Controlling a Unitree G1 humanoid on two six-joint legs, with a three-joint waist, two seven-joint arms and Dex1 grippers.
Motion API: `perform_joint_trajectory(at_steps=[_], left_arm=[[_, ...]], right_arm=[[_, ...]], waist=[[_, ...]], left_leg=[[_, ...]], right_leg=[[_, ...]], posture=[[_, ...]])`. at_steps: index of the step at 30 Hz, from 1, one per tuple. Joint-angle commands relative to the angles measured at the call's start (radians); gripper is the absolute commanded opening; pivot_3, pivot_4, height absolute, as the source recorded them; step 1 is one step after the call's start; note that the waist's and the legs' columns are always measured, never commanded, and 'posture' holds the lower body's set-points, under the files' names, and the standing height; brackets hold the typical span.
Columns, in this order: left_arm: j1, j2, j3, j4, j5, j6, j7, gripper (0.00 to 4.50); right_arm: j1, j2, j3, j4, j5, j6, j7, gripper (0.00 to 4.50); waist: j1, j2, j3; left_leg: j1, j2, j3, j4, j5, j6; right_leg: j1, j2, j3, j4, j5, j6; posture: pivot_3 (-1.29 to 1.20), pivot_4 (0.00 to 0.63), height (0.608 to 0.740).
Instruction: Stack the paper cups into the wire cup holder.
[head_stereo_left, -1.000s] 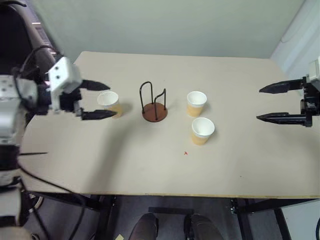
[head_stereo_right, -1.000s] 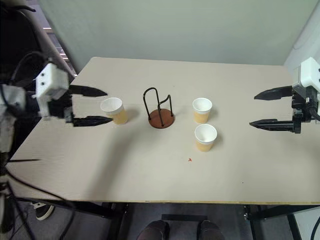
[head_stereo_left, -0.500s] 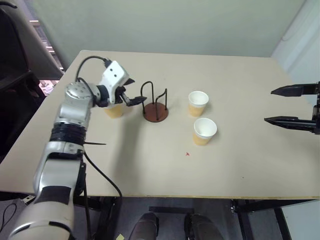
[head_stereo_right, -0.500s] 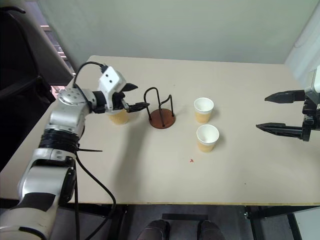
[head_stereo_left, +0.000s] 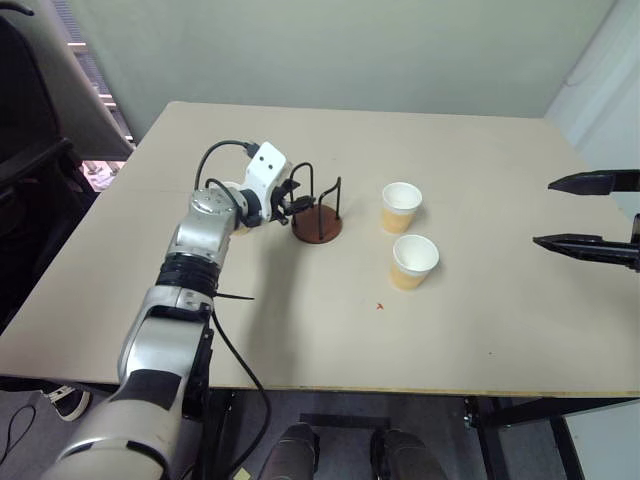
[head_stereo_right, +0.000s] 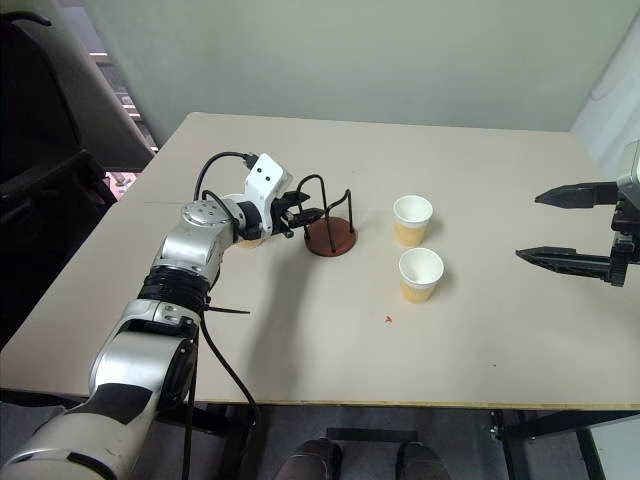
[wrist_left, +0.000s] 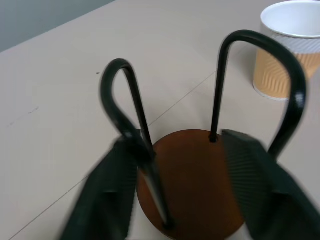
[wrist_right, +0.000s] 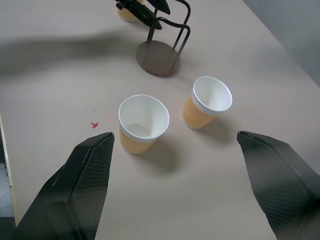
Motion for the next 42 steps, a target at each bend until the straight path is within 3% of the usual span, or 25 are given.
perform_joint_trajectory(at_steps=[1,4,10,17,20,29,35,42], left_arm=[[-0.045,-0.002,0.018,0.033,0.014,-0.034,0.02,1.08],[-0.054,-0.007,0.016,0.051,0.014,-0.047,0.01,0.05],[-0.057,0.0,0.023,-0.001,-0.02,-0.032,-0.114,0.05],[0.085,0.123,-0.055,-0.372,-0.176,0.113,-0.605,0.05],[0.116,0.148,-0.081,-0.465,-0.219,0.161,-0.702,0.05],[0.159,-0.047,-0.143,-0.49,-0.217,0.145,-0.627,0.05],[0.156,-0.099,-0.187,-0.418,-0.173,0.093,-0.61,0.05],[0.139,-0.093,-0.193,-0.343,-0.128,0.013,-0.606,0.05]], right_arm=[[0.0,-0.019,-0.056,-0.017,0.013,0.003,-0.016,4.1],[0.007,-0.019,-0.062,-0.019,0.013,0.003,-0.02,4.1],[0.025,-0.019,-0.081,-0.024,0.011,0.002,-0.025,4.1],[0.049,-0.019,-0.106,-0.04,0.018,0.008,-0.021,4.1],[0.062,-0.01,-0.111,-0.054,0.02,0.011,-0.027,4.1],[0.092,0.001,-0.136,-0.1,0.046,0.039,-0.055,4.1],[0.121,-0.003,-0.173,-0.121,0.053,0.057,-0.061,4.1],[0.158,0.01,-0.212,-0.157,0.06,0.081,-0.075,4.1]], waist=[[0.0,0.0,0.0],[0.0,0.0,0.0],[0.0,0.0,0.0],[-0.003,0.0,0.0],[-0.003,0.0,0.0],[0.002,0.002,-0.001],[-0.005,0.003,-0.001],[-0.004,0.003,-0.001]], left_leg=[[0.0,-0.001,0.001,0.0,0.0,0.0],[0.0,-0.001,0.003,0.0,0.0,0.003],[0.001,-0.002,0.006,0.001,0.0,0.005],[0.0,-0.001,0.014,0.001,-0.003,0.008],[0.0,-0.001,0.015,0.002,-0.004,0.01],[-0.001,-0.001,0.017,0.013,-0.01,0.02],[0.0,-0.001,0.019,0.013,-0.012,0.021],[-0.001,-0.001,0.019,0.013,-0.012,0.021]], right_leg=[[0.0,0.001,0.002,0.0,0.001,0.001],[0.0,0.001,0.006,-0.001,0.001,0.003],[0.0,0.0,0.007,-0.001,0.001,0.004],[-0.002,0.001,0.009,-0.002,0.0,0.006],[-0.003,0.001,0.011,-0.002,0.0,0.007],[0.0,-0.004,0.011,-0.001,0.001,0.009],[-0.001,-0.004,0.011,-0.001,0.002,0.01],[-0.001,-0.004,0.011,-0.001,0.001,0.01]], posture=[[0.0,0.15,0.74],[0.0,0.15,0.74],[0.0,0.15,0.74],[0.0,0.15,0.74],[0.0,0.15,0.74],[0.0,0.15,0.74],[0.0,0.15,0.74],[0.0,0.15,0.74]])
